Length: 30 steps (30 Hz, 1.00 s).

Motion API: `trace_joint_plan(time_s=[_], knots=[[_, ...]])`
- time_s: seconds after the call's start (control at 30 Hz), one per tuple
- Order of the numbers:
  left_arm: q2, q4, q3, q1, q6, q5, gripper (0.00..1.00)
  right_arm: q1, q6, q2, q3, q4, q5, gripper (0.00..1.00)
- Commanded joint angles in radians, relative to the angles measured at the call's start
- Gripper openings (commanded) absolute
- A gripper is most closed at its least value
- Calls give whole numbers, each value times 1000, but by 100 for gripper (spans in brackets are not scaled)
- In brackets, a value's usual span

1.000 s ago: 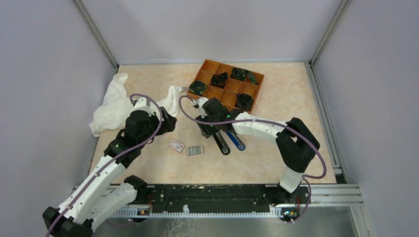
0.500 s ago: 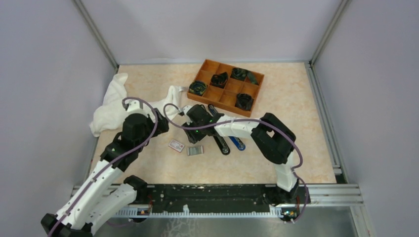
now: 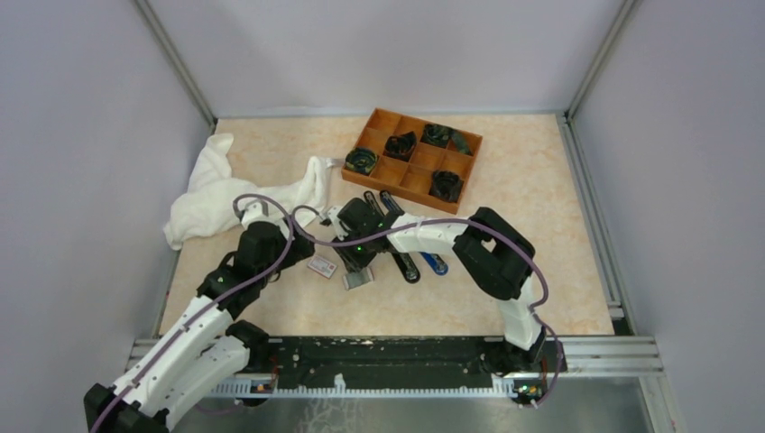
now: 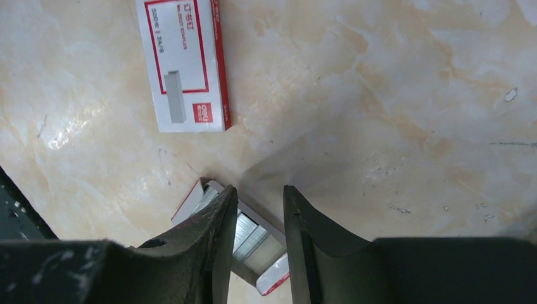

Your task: Load the staples into the stapler

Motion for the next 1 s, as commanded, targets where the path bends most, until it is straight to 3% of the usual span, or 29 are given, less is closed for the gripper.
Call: trace_joint_plan(time_s=[0.0, 0.23, 0.47, 0.97], knots=[[1, 60, -35, 5, -41, 90, 92, 13, -82, -62, -16, -96, -14, 33], [50, 85, -49, 5, -33, 224, 90, 19, -47, -209, -78, -69, 36, 34], [85, 88, -97, 4, -93, 393, 86, 51, 101, -303, -143, -24, 124, 34], [122, 270, -271, 4, -221, 642, 66, 125, 295, -224, -162, 10, 238, 28]])
